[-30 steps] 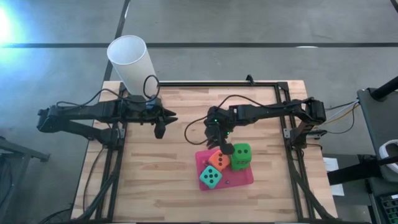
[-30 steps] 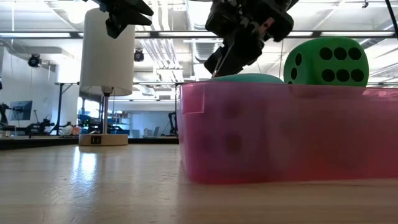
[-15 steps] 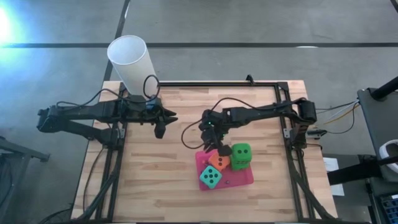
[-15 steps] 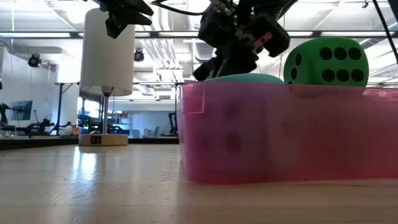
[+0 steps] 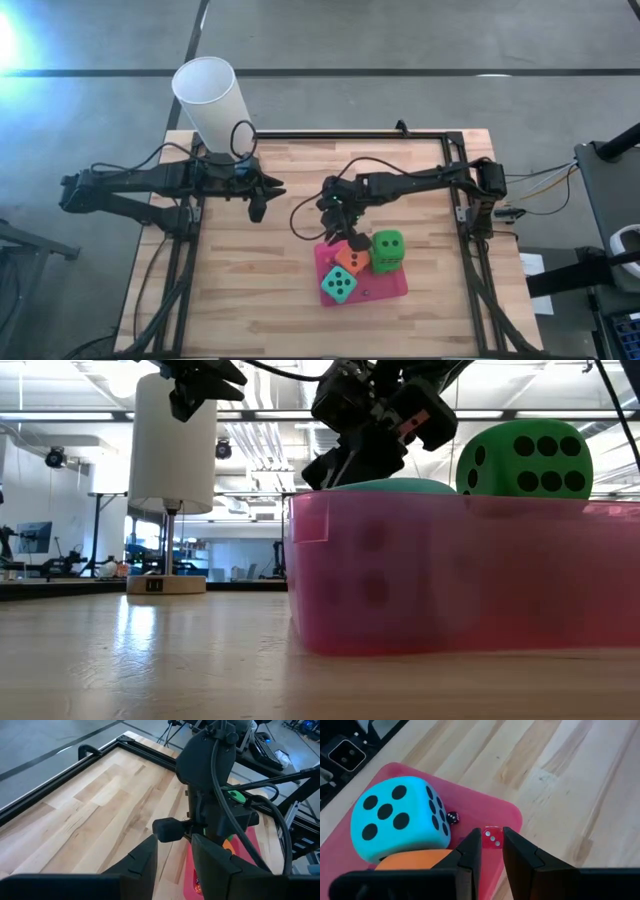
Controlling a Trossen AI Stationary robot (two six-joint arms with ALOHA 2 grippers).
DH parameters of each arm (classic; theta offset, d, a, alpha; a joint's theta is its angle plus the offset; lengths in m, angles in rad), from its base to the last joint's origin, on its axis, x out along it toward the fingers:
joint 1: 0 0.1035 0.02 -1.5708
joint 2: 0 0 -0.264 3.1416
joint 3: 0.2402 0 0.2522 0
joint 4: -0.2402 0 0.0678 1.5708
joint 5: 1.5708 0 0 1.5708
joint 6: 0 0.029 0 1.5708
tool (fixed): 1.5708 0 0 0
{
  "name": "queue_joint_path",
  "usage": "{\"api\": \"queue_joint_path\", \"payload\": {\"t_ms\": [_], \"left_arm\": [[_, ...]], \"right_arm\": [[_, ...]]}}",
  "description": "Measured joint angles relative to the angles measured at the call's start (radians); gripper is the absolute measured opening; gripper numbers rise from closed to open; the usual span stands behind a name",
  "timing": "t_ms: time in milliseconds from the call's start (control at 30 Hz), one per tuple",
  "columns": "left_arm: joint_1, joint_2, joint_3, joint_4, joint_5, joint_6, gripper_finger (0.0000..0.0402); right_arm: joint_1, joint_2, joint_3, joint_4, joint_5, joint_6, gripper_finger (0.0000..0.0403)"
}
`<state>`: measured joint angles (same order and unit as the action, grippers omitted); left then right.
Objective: Pick & Place Dice
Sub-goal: Put the small red dice into the pink bin, then adjust the pink bin
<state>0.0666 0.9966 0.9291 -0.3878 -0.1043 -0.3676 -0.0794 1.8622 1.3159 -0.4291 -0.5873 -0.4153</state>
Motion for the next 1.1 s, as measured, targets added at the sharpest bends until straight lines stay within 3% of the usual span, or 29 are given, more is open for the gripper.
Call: {"api": "queue_joint_path", "payload": {"t_ms": [400,667,867,1100], "left_arm": [[0.000,0.000,0.000,-0.001,0.000,0.003,0.0129],[0.000,0.000,0.000,-0.001,0.000,0.003,0.0125],[0.000,0.000,0.000,-0.001,0.000,0.003,0.0130],[0.000,0.000,0.000,-0.001,0.000,0.003,0.0125]], "right_arm": [[0.003,0.005,-0.004,0.006,0.011,-0.088,0.0129],[0.000,0.031,-0.009,0.040,0.010,-0.102,0.0131],[0.001,0.080,-0.009,0.055,-0.072,-0.068,0.0128],[0.001,0.070,-0.001,0.051,-0.060,-0.083,0.0136]]}}
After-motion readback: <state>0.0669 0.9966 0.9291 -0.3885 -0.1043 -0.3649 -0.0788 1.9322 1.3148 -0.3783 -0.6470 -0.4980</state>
